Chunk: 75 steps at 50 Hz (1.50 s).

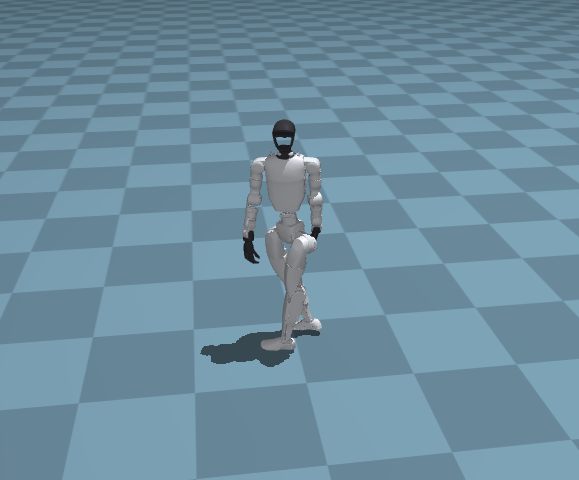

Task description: In place motions

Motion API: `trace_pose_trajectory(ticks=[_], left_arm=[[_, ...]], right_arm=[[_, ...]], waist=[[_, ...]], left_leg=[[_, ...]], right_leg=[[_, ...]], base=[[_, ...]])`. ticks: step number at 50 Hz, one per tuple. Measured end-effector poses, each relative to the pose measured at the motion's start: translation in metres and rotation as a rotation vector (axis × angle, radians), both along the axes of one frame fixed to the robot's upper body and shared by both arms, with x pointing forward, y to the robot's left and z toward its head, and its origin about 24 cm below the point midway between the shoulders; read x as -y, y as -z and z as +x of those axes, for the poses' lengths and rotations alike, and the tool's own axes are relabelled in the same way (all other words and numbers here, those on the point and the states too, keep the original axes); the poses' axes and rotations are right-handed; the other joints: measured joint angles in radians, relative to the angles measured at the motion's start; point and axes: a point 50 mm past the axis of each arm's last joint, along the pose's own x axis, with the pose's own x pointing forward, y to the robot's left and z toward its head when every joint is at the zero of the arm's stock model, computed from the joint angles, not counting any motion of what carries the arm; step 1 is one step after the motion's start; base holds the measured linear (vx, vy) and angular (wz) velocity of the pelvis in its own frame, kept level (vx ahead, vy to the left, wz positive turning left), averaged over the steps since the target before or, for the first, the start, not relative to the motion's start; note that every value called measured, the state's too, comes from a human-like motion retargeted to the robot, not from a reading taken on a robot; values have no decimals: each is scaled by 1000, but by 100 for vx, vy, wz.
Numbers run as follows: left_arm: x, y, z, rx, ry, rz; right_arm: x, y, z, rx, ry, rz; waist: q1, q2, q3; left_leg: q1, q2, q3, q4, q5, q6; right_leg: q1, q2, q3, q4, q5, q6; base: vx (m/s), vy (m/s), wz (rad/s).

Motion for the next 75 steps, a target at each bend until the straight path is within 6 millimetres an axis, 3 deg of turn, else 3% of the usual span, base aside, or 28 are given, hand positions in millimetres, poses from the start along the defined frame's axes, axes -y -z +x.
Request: trace_pose_trajectory(ticks=[5,9,12,18,22,25,28,34,38,43,53,59,65,75], left_arm=[[-16,4,19,60,-15,42],[-33,3,17,48,-25,76],[-45,0,8,18,-26,84],[-57,-7,-13,-43,-63,57],[-65,-9,-17,-44,-76,81],[-76,-9,-15,-28,-82,114],[-89,-7,2,35,-74,153],[-107,-2,54,214,-102,217],[-100,1,77,291,-123,205],[-80,5,81,310,-102,125],[-31,7,44,177,-50,-65],[-12,4,20,90,-35,-117],[-12,4,20,91,29,-136],[-28,9,46,193,44,-63]], right_arm=[[0,6,-31,-111,9,-17],[6,8,-50,-183,179,-6],[13,7,-53,-194,338,14],[35,-3,-14,-38,624,42],[48,-13,16,77,589,27],[51,-15,22,115,533,1],[53,-12,9,100,566,-19],[47,-3,-27,42,756,-26],[41,0,-43,7,814,-40],[30,4,-53,-72,737,-15],[9,8,-55,-179,399,21],[2,9,-59,-206,342,25],[3,9,-67,-242,413,22],[9,8,-74,-245,444,4]], waist=[[-96,-7,-28],[-193,-4,-59],[-266,13,-78],[-454,110,-59],[-581,170,-49],[-660,198,-66],[-681,207,-69],[-681,193,-60],[-700,189,-70],[-711,179,-68],[-725,151,-82],[-768,152,-91],[-787,162,-85],[-768,166,-84]], left_leg=[[7,30,44,9,-34,84],[23,58,102,18,-88,161],[37,87,159,23,-127,203],[113,175,306,23,-209,254],[137,212,384,13,-243,275],[132,233,445,3,-261,281],[136,249,500,-2,-275,280],[160,262,573,-5,-302,272],[160,271,595,0,-324,262],[180,285,644,-1,-345,253],[216,318,763,-14,-380,234],[225,333,799,-16,-389,226],[236,341,811,-15,-394,224],[227,332,771,-16,-384,231]], right_leg=[[-52,-19,89,-18,21,-35],[-105,-44,199,-24,45,-65],[-148,-54,292,-24,66,-86],[-206,-27,501,-33,118,-129],[-249,-4,577,-44,153,-137],[-297,8,619,-48,175,-140],[-330,12,660,-43,189,-143],[-367,20,740,-32,202,-155],[-391,27,773,-30,206,-162],[-417,46,840,-22,209,-171],[-463,89,953,-24,229,-176],[-468,107,978,-27,229,-178],[-458,116,987,-27,225,-179],[-432,97,938,-34,214,-176]], base=[[25,11,-146],[39,17,-207],[39,12,-219],[43,6,-231],[27,-7,-169],[21,-7,-137],[19,-8,-109],[10,-14,-67],[10,-13,-31],[13,-15,-57],[18,-25,-71],[10,-22,-31],[3,-5,-8],[1,6,23]])
